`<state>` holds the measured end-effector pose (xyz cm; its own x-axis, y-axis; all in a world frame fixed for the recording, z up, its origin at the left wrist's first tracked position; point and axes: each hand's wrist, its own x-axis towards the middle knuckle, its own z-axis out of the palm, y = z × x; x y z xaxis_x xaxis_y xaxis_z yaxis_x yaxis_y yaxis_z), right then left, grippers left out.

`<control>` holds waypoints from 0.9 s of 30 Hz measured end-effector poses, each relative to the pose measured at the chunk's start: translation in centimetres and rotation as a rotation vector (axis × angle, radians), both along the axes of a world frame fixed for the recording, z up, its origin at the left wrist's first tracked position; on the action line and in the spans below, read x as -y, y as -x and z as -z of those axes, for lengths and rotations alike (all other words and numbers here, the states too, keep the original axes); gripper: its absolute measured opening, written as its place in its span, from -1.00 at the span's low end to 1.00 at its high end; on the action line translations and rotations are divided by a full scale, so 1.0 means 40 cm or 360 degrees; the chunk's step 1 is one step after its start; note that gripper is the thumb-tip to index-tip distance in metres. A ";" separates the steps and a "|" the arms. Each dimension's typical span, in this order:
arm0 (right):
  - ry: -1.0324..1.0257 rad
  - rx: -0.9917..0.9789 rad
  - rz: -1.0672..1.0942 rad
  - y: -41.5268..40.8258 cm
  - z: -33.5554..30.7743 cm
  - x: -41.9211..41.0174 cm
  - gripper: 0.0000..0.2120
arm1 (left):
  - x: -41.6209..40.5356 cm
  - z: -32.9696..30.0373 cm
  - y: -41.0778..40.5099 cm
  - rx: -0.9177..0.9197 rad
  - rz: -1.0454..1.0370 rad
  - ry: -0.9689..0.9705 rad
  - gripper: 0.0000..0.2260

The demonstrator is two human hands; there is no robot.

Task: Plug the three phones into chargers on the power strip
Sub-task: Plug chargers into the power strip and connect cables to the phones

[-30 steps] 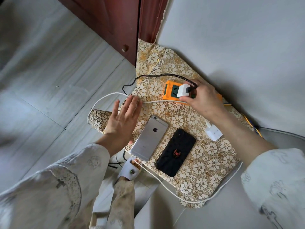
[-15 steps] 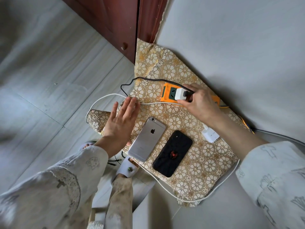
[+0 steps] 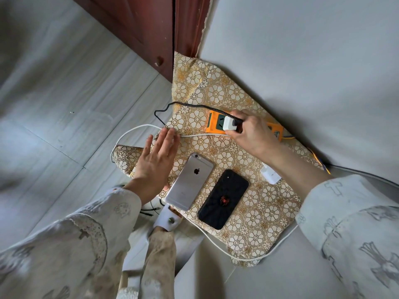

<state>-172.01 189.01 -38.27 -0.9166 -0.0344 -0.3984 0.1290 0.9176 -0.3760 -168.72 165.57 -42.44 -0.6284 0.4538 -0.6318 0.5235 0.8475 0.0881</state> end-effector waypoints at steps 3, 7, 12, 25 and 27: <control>0.0016 0.0031 0.0012 -0.003 -0.004 0.003 -0.61 | 0.002 0.004 0.001 0.0012 0.0010 -0.0015 0.23; 0.0043 0.0110 0.0131 -0.005 -0.005 0.005 -0.54 | 0.005 0.003 -0.003 0.0001 0.0014 -0.0017 0.27; 0.0064 0.0141 0.0272 -0.010 -0.008 0.010 -0.47 | 0.011 0.003 -0.007 -0.0003 0.0010 -0.0086 0.26; -0.0450 -0.0004 -0.0243 0.095 -0.104 0.169 -0.42 | 0.048 -0.003 0.014 0.0126 -0.0006 -0.0384 -0.23; -0.0581 0.0075 -0.0288 0.102 -0.087 0.216 -0.50 | 0.053 -0.006 0.015 0.0187 -0.0129 -0.0515 -0.33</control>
<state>-176.09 180.38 -34.81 -0.8891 -0.0421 -0.4558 -0.0377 0.9991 -0.0187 -169.31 163.43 -42.20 -0.6022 0.5938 -0.5336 0.4261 0.8043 0.4142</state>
